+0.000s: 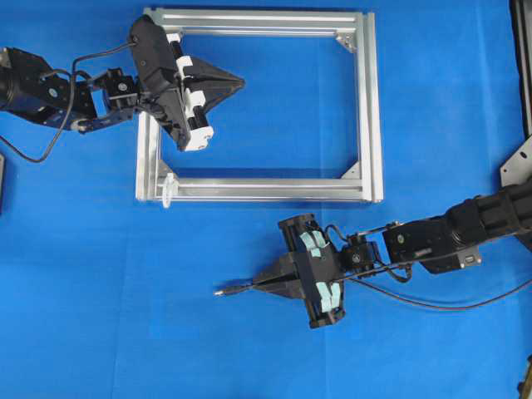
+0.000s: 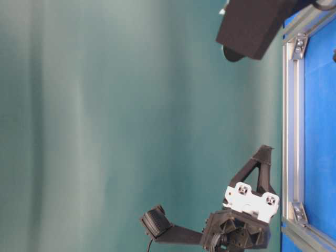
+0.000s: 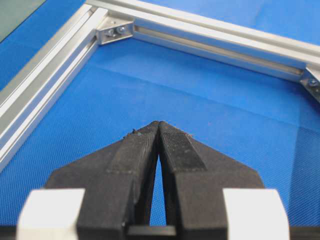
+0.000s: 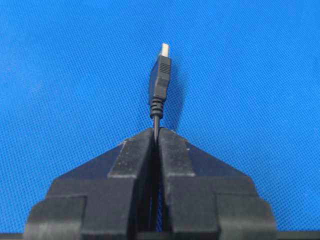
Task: Insert the wire through the string loop located on the left side.
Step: 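Close the right gripper on the cable just behind the USB plug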
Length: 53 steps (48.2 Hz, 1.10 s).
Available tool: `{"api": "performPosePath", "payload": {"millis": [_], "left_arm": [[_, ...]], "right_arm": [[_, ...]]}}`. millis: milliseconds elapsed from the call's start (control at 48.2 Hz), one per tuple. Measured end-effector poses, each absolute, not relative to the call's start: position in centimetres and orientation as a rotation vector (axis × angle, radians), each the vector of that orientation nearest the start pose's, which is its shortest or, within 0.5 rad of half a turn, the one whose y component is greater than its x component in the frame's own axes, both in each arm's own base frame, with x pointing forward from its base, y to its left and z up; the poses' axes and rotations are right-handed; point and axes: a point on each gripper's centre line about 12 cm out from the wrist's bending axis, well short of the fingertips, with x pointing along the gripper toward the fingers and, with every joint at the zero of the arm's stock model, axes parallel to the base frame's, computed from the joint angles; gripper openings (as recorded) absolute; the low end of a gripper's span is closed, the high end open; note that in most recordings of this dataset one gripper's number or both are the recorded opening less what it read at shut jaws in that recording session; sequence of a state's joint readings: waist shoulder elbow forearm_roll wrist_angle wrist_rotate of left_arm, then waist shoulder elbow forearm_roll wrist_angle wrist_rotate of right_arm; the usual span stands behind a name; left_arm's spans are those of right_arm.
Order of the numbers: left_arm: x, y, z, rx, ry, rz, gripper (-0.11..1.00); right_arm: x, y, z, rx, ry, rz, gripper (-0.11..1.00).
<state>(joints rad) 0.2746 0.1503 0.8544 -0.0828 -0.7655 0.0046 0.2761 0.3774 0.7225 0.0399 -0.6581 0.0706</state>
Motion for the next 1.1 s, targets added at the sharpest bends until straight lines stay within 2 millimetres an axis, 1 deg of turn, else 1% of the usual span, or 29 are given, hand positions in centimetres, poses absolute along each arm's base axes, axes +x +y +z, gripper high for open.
{"api": "performPosePath", "payload": {"millis": [332, 395, 478, 644, 851, 976, 1100], "left_arm": [[36.3, 10.9, 13.3, -0.083, 0.231, 0.338, 0.0], [36.3, 10.9, 13.4, -0.083, 0.23, 0.338, 0.0], [36.3, 10.9, 13.4, -0.082, 0.23, 0.337, 0.0], [36.3, 10.9, 13.4, -0.082, 0.23, 0.337, 0.0], [36.3, 10.9, 13.4, -0.086, 0.229, 0.339, 0.0], [36.3, 10.9, 13.3, -0.087, 0.231, 0.338, 0.0], [36.3, 10.9, 13.4, -0.087, 0.229, 0.338, 0.0]], "right_arm": [[39.4, 10.8, 6.6, 0.032, 0.453, 0.224, -0.01], [39.4, 10.9, 6.9, 0.033, 0.449, 0.225, -0.01], [39.4, 10.8, 7.7, 0.036, 0.441, 0.225, -0.01], [39.2, 10.8, 10.2, 0.037, 0.439, 0.227, -0.01], [38.8, 10.7, 14.4, 0.042, 0.415, 0.233, -0.01], [38.5, 10.7, 15.5, 0.041, 0.413, 0.235, -0.01], [38.5, 10.6, 15.5, 0.04, 0.419, 0.235, -0.01]]}}
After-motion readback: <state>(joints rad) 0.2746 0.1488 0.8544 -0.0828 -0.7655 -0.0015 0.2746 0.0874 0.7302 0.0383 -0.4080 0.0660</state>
